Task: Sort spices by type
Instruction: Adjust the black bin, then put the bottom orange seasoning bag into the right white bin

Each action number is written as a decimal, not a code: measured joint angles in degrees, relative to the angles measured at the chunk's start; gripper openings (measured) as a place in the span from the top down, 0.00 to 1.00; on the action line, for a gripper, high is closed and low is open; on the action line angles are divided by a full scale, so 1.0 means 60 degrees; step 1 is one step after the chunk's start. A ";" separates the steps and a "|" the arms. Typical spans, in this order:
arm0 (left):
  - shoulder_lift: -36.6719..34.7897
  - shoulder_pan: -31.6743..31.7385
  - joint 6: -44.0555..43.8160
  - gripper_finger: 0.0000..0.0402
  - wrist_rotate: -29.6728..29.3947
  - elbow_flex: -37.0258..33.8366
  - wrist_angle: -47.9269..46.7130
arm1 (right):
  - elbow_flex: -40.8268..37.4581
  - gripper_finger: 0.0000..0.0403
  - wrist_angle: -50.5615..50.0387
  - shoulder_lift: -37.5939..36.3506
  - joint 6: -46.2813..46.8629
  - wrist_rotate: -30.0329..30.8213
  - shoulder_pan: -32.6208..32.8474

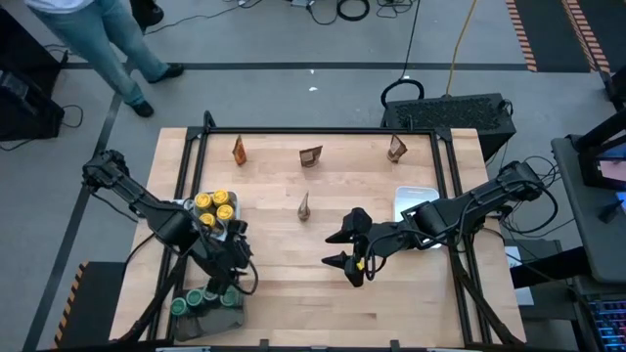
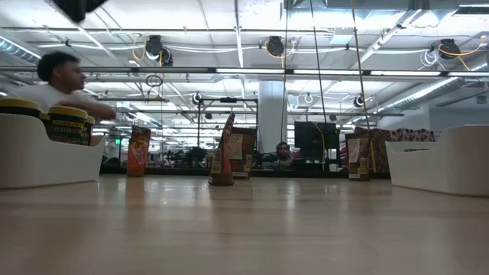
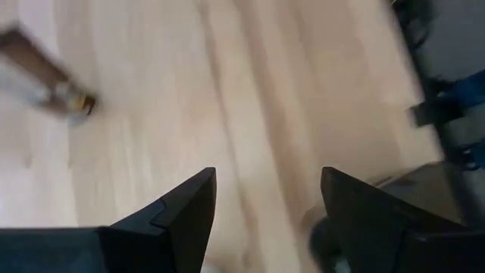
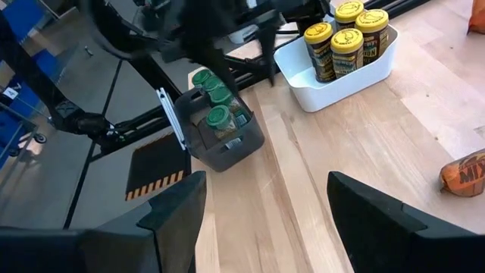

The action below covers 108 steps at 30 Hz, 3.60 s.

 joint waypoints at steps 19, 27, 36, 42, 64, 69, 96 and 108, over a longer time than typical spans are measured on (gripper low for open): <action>0.0029 0.0031 -0.1596 0.40 -0.0441 -0.1074 -0.0465 | 0.0000 0.36 -0.0029 0.0000 -0.0081 0.0000 0.0000; 0.0732 -0.0255 -0.2013 0.40 -0.0299 -0.1074 -0.0465 | 0.0000 0.36 -0.0058 0.0000 -0.0154 0.0000 0.0000; 0.1657 -0.0557 -0.2009 0.40 -0.0194 -0.1074 -0.0468 | 0.0000 0.36 -0.0066 0.0000 -0.0154 0.0000 0.0000; 0.1848 -0.0683 -0.2010 0.40 0.0095 -0.1075 -0.0433 | 0.0000 0.36 -0.0066 0.0000 -0.0154 0.0000 0.0000; 0.1854 -0.1063 -0.2017 0.40 0.0714 -0.1078 0.0391 | 0.0000 0.36 -0.0075 0.0004 -0.0494 0.0000 -0.0004; 0.1854 -0.1062 -0.1729 0.40 0.0777 -0.0892 0.0469 | 0.0000 0.36 -0.0076 0.0007 -0.0515 0.0001 -0.0002; 0.0678 0.0224 -0.0473 0.40 -0.0460 0.0015 0.0758 | 0.0000 0.36 -0.0102 0.0007 -0.0730 0.0000 -0.0002; 0.0678 0.0245 -0.0235 0.40 -0.0666 0.0015 0.1323 | 0.0000 0.36 -0.0534 0.0007 -0.0653 0.0001 -0.0004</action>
